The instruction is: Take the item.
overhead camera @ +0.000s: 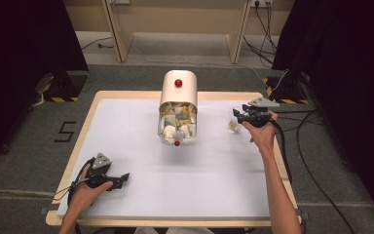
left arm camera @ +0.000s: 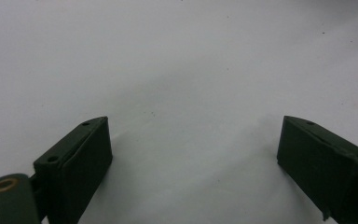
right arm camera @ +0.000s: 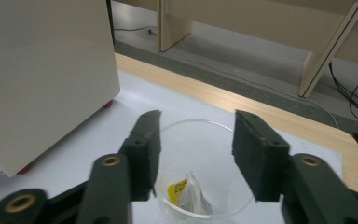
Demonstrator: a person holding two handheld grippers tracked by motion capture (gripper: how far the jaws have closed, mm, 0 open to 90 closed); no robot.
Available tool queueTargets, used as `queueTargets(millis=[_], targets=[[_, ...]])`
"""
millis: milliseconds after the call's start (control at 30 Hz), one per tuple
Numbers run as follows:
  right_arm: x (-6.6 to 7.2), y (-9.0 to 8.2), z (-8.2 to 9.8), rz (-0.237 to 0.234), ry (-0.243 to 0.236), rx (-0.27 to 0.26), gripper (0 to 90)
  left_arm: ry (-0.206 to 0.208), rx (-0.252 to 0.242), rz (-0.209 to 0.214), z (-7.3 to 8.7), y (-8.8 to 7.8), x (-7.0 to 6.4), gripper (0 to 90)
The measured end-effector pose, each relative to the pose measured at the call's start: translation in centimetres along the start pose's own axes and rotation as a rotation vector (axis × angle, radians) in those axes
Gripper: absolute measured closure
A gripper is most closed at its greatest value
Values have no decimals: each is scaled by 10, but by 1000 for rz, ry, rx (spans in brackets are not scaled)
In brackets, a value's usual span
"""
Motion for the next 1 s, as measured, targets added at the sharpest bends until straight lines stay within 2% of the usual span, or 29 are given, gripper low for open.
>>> queueTargets(millis=[200,333,600,767,1000], targets=[[0,-6,-4,17,26,6,344,0,0,0,0,0,0,91],[2,-7,-4,24,30,16,294,0,0,0,0,0,0,91],[11,-12,-3,20,18,22,257,0,0,0,0,0,0,91],[15,-21,-5,20,18,17,247,0,0,0,0,0,0,91],[18,-35,4,16,13,36,239,0,0,0,0,0,0,91]])
Point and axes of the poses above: each handheld gripper's, and its own axes: y roughly forward along the jaws, z roughly out of its underside, x roughly to its left, the point moved 10 cm from there along y, roughly forward along the jaws, and after that the axes turned 5 degrees about -x, right-handed, at the moved point
